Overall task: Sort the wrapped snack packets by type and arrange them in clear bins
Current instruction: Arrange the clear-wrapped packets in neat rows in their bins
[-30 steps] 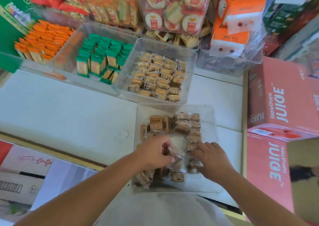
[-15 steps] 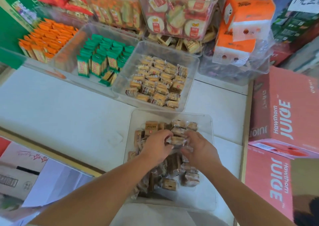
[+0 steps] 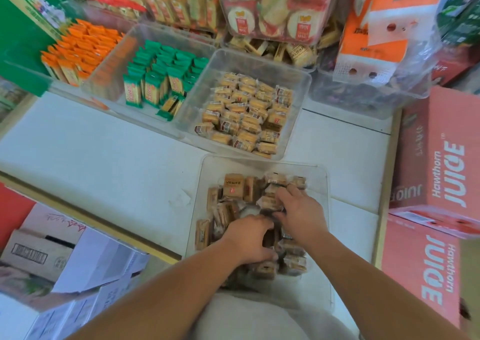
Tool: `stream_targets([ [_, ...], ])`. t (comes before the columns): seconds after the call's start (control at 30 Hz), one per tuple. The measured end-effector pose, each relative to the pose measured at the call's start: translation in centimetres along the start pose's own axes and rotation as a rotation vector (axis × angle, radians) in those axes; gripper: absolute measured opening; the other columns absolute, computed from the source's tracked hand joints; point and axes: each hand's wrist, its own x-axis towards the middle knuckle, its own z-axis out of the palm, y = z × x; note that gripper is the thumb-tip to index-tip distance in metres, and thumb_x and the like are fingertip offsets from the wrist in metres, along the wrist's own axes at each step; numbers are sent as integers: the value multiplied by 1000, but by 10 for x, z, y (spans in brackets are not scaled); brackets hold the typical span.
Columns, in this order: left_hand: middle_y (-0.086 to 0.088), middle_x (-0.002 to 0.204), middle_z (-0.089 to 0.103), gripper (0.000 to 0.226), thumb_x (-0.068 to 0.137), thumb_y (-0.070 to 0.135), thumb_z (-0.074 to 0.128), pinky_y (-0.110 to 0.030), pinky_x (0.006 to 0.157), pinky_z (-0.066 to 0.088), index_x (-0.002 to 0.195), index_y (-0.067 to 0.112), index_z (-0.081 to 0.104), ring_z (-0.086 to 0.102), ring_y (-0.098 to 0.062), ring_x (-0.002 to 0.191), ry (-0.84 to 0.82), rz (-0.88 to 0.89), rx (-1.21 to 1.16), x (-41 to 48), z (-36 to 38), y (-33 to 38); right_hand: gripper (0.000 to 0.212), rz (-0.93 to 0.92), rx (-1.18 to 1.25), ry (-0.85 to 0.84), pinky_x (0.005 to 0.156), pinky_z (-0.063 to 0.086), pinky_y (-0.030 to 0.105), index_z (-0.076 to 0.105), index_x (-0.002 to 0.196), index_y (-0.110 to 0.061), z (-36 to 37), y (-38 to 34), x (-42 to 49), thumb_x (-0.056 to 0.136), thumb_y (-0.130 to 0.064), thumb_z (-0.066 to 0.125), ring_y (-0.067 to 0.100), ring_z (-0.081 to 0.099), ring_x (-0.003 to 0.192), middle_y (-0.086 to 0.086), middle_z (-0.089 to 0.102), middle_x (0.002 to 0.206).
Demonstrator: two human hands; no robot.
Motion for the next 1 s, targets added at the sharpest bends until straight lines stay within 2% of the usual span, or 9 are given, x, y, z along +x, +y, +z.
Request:
stream_targets([
  [0.1,0,115,66,36,94,49,60,-40,88,56,118,22,63,63,-22,105,28,-8,5,-5,-2,0,35,-2,0,-1,65,41,30,57,118,-29,3,3,-2,88,-37,72,25,61,95,-3,53,113],
  [0.2,1,103,64,17,104,30,48,-41,79,59,108,20,61,64,-19,88,132,2,93,-17,-8,-4,29,-8,-8,-16,73,49,32,64,121,-30,-5,5,-8,94,-41,65,24,58,101,1,48,120],
  [0.3,4,110,62,16,104,21,47,-35,67,59,117,23,57,63,-14,77,243,-16,152,-37,-17,-6,39,-56,-6,-71,82,52,33,58,135,-36,-16,7,-20,97,-37,59,23,54,112,2,44,126],
  [0.37,6,117,60,25,100,16,51,-30,62,56,124,24,54,62,-13,78,321,-6,147,-58,-26,-2,42,-64,32,-28,82,54,34,56,139,-37,-26,4,-33,97,-35,60,21,56,115,-1,48,131],
  [0.5,5,112,59,17,100,18,54,-35,69,57,115,25,59,59,-14,90,470,134,94,-95,-40,9,24,0,352,127,78,55,31,72,116,-31,-34,8,-70,92,-29,72,9,63,98,-14,62,113],
  [0.6,7,104,62,17,106,27,49,-35,80,53,106,25,65,59,-13,91,324,187,-123,-98,-31,26,22,20,457,130,82,57,30,75,111,-32,-34,13,-99,89,-28,77,0,64,89,-18,67,98],
  [0.73,0,103,63,20,105,29,48,-39,80,51,102,21,66,59,-23,94,79,187,-56,-74,12,47,18,0,476,189,78,57,28,77,104,-29,-29,17,-131,89,-20,78,0,66,84,-21,70,92],
  [0.87,-11,105,64,21,105,20,50,-32,72,39,102,8,67,57,-25,92,3,132,-55,-54,46,69,17,29,421,225,78,59,32,77,102,-25,-17,24,-151,87,-16,79,4,67,87,-19,70,93],
  [1.0,-4,96,61,14,94,16,67,-34,81,49,92,11,55,63,-27,94,61,18,-259,-47,47,77,27,-33,201,213,71,55,31,78,101,-25,-15,13,-142,78,-13,84,17,67,94,-11,72,95],
])
